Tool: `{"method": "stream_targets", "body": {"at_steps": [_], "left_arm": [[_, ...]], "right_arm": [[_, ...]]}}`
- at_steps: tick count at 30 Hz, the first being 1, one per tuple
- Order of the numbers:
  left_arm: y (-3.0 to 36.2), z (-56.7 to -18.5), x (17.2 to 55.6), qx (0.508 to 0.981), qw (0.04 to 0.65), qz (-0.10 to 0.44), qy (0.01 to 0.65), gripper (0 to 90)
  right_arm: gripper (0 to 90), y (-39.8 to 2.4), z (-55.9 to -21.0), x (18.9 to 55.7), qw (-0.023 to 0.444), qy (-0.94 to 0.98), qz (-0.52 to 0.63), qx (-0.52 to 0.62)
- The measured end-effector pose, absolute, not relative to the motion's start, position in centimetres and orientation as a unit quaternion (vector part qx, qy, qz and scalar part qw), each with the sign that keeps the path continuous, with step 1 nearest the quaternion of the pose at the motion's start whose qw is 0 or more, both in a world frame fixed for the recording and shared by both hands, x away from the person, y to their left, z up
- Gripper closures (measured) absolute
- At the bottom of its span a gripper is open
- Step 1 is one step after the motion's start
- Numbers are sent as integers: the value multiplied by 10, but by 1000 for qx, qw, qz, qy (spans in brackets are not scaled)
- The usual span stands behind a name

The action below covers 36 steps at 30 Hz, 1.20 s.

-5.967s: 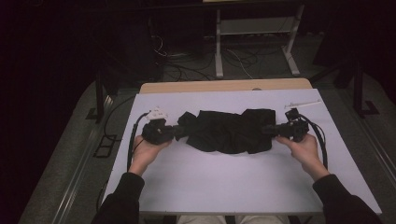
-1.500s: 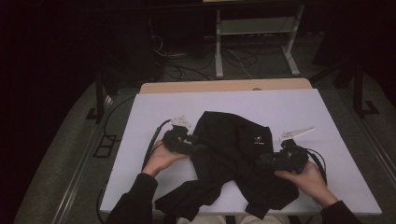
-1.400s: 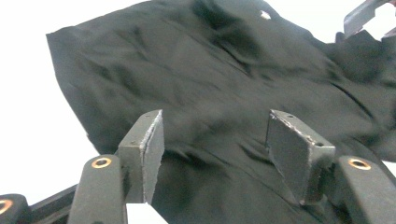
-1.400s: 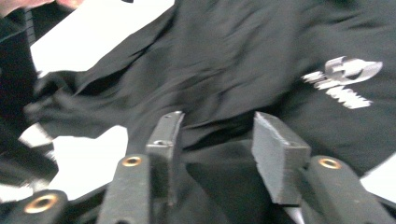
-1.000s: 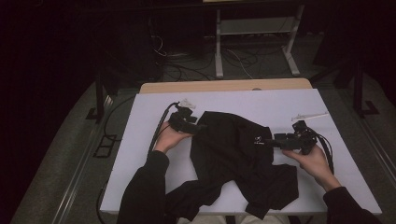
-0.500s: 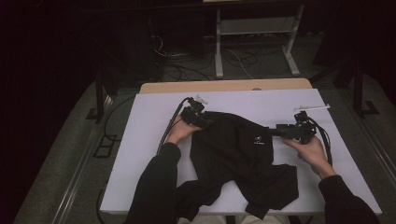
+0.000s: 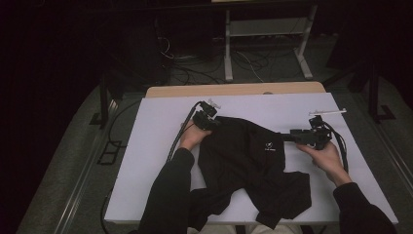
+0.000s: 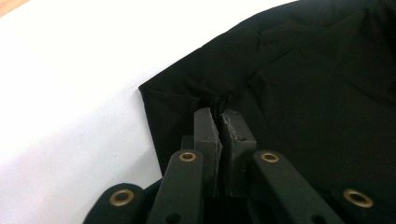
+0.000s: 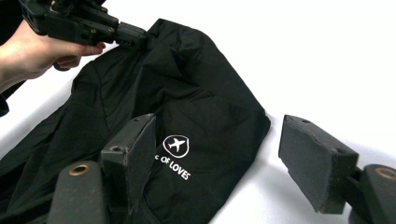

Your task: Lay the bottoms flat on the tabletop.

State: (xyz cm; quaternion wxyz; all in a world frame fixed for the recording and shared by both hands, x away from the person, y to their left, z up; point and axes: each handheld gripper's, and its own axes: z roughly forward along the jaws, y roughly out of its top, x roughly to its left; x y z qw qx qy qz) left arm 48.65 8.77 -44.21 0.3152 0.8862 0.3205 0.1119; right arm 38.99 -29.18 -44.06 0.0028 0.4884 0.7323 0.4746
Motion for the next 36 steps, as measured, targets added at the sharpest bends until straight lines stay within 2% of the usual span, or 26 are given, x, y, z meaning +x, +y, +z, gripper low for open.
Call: {"method": "stream_targets", "body": {"at_steps": [8,14,22,25,29,33,36], "left_arm": [[128,-429,488,831,383,82,395,858],[162,-437,482,789,416,67,446,858],[175,-447,472,772,444,54,451,857],[181,-449,467,752,478,34,453,857],[189,-453,462,731,511,15,452,858],[202,-450,458,716,526,1,459,858],[205,-453,456,727,511,-3,459,857]], "right_arm": [[274,-293,-438,393,9,732,473,489],[288,-295,-439,399,11,727,471,499],[341,-286,-446,411,6,733,457,504],[383,-281,-449,419,9,738,447,505],[392,-276,-453,430,6,735,449,508],[391,-272,-458,435,1,742,439,506],[393,-267,-464,442,-15,739,450,500]]}}
